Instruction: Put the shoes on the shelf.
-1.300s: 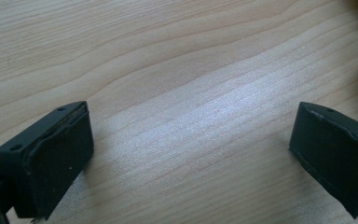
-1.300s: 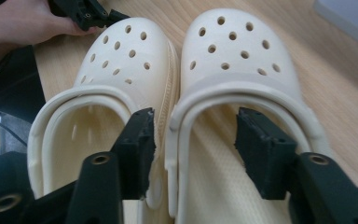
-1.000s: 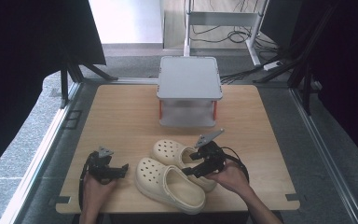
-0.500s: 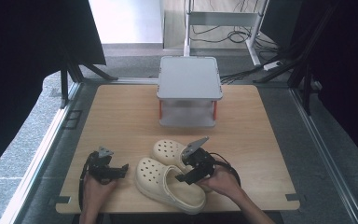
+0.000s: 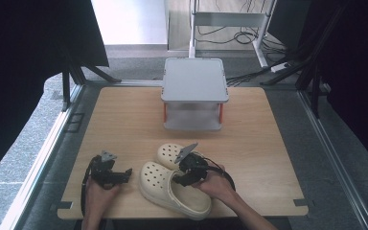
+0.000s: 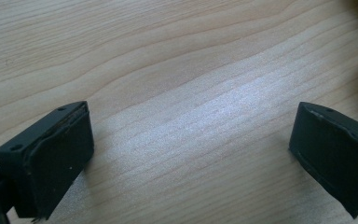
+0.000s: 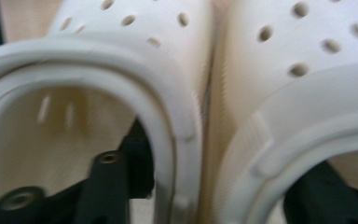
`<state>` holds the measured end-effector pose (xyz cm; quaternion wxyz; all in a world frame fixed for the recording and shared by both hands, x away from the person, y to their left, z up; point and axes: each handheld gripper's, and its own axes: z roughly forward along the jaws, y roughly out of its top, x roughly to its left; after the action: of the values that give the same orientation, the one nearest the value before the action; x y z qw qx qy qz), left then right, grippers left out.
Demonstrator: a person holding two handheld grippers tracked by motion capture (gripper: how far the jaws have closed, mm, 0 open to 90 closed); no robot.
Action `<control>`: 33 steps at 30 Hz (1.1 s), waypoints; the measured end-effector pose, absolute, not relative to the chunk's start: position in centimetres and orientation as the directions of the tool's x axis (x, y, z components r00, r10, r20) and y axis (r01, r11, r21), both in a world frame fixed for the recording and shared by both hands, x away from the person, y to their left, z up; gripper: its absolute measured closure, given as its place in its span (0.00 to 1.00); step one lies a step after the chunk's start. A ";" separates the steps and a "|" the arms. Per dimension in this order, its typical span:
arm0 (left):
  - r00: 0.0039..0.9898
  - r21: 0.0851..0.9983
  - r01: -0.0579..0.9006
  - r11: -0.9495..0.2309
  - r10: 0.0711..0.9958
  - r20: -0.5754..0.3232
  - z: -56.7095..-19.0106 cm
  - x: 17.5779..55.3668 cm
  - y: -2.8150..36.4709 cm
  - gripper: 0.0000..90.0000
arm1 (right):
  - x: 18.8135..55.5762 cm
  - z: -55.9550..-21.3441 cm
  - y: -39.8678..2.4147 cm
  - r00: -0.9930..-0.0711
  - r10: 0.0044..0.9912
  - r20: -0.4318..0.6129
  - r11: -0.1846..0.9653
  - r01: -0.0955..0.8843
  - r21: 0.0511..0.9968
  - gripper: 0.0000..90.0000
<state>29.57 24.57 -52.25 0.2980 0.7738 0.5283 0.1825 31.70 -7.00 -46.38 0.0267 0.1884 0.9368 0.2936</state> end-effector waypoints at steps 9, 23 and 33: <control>0.377 0.655 0.708 -0.266 0.926 -0.032 -52.2 29.6 24.6 0.00 | 31.3 -46.2 -6.8 -0.902 0.431 0.030 0.743 0.374 0.555 0.74; 0.379 0.652 0.709 -0.268 0.925 -0.033 -52.2 29.6 24.6 0.00 | 31.7 -42.9 -8.2 -0.878 0.473 0.075 0.709 0.430 0.559 0.75; 0.381 0.652 0.709 -0.271 0.924 -0.031 -52.2 29.6 24.6 0.00 | 32.3 -40.2 -10.1 -0.862 0.499 0.092 0.681 0.455 0.573 0.74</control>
<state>29.56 24.58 -52.23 0.2970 0.7762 0.5258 0.1813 32.27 -10.13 -40.24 0.0358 0.2602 0.9162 0.3026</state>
